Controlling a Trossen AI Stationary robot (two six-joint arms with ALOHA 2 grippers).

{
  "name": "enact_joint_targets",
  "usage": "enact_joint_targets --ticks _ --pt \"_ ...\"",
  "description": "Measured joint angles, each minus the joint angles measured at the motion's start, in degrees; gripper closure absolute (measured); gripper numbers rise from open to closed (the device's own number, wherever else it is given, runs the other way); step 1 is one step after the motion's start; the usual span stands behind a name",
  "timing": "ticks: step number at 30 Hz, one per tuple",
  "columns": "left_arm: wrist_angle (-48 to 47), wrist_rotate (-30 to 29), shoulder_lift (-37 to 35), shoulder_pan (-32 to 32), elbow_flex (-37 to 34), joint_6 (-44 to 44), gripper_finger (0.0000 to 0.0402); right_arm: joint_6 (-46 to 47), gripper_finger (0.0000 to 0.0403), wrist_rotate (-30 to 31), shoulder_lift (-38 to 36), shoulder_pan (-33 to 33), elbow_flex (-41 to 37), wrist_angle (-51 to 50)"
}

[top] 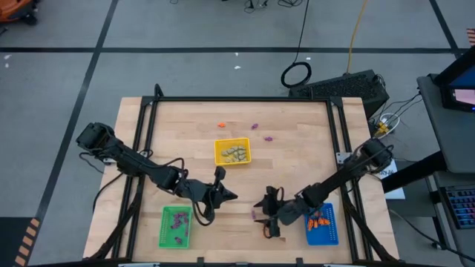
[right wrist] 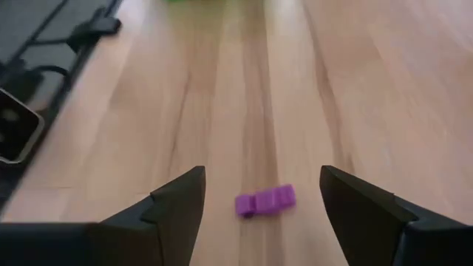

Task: Sort Halloween decoration
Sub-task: Put the purple skeleton toy in the green basket

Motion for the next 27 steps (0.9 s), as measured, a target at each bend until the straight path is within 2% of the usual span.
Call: enact_joint_targets --ticks 5,10,21,27 --pt "-0.3 -0.1 0.0 -0.4 0.0 -0.5 0.0398 -3.0 0.0158 0.0 5.1 -0.2 3.8 -3.7" --pt "-0.4 -0.1 0.0 -0.5 0.0 -0.5 0.0398 -4.2 0.0185 0.9 7.0 -1.0 6.1 -7.3" --pt "-1.4 -0.1 0.0 -0.5 0.0 -0.7 0.0398 -6.3 0.0297 1.5 6.8 -3.2 6.7 -8.0" --pt "-1.5 -0.1 0.0 -0.5 0.0 -0.7 0.0398 -6.2 0.0317 3.7 4.0 -3.9 6.5 -9.9"
